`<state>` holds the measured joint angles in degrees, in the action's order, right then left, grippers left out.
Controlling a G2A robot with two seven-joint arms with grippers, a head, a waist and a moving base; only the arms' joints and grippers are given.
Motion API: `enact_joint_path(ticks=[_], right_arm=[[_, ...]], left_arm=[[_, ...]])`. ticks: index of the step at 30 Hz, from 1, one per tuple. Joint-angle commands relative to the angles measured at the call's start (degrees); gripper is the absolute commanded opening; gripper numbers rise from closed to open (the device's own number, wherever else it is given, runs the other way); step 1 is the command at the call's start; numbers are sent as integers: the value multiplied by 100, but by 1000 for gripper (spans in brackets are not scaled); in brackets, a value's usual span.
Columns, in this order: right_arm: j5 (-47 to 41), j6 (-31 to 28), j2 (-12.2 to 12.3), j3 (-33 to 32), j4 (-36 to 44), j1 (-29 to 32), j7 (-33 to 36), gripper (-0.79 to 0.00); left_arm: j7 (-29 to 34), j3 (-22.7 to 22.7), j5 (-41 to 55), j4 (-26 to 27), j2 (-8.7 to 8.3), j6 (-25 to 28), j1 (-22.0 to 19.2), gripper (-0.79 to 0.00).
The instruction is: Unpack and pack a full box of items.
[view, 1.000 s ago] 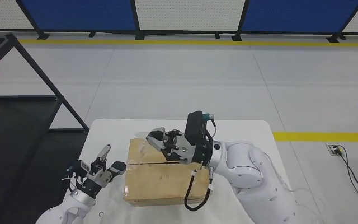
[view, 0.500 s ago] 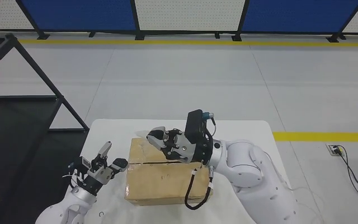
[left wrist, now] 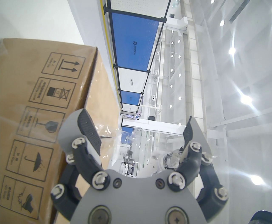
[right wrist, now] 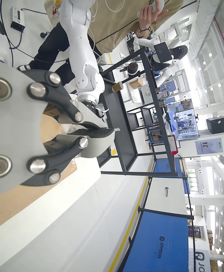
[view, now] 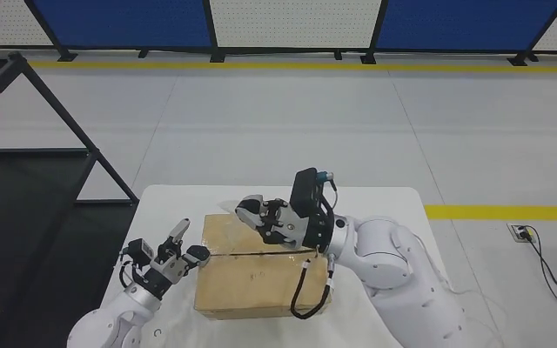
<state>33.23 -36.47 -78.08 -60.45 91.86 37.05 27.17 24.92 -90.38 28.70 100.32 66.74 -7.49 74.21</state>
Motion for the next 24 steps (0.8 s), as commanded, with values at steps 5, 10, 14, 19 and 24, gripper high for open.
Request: enact_joint_path(ticks=[5,10,14,19,24], right_arm=[[-25,51,59,-195,-149,151,85,-785],[-69,54,115,-391,-284,321,72,-785],[-146,-3,161,-547,-394,460,57,-785],[-247,-122,215,-710,-466,629,14,-785],[-298,-167,257,-816,-536,782,-61,-785]], left_arm=[[10,40,-46,-83,-5,-69,-47,0],[46,56,-85,-107,-12,-115,-65,0],[50,64,-101,-116,-15,-141,-72,0],[41,80,-98,-114,-16,-147,-63,0],[31,111,-117,-113,-17,-146,-63,0]])
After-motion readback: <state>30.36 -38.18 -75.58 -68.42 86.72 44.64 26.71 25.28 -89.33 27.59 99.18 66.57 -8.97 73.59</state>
